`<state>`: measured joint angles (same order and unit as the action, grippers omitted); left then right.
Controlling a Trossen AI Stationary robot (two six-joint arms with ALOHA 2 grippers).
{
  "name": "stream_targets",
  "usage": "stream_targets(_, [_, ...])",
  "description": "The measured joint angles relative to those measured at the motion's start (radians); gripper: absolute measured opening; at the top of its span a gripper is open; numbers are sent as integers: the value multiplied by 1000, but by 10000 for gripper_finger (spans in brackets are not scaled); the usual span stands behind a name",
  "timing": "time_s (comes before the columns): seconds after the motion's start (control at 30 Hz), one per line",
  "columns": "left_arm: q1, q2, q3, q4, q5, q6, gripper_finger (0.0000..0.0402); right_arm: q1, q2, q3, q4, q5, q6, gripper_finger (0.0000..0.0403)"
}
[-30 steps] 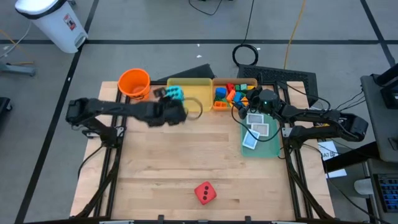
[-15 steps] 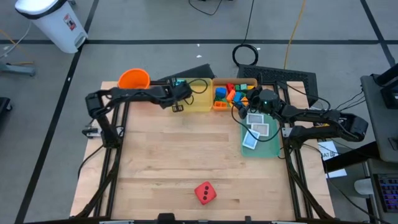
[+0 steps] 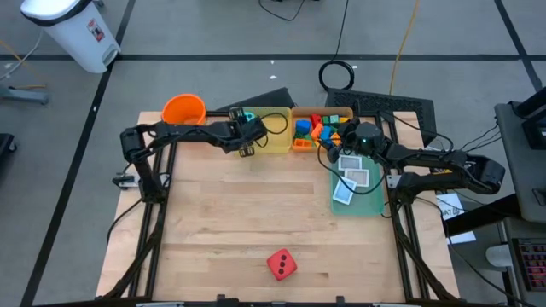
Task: Pick & Place Toys
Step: Put the blue dice into the yellow bin, then put the red dice into the yellow bin
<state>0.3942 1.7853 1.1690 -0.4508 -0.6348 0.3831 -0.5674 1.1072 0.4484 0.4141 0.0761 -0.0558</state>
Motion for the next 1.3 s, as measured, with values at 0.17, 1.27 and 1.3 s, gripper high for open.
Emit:
stream_targets(0.17, [-40,-13,58,-140,-141,-151,292,0,0,0,0,0,-1,366])
stream_targets(1.27, [-665,17,360,-228,754,-1021,368,4,0,0,-110,-3,20,366])
stream_targets(1.3, [-671,27,360,-220,751,-1030,370,9,0,0,-114,-3,21,366])
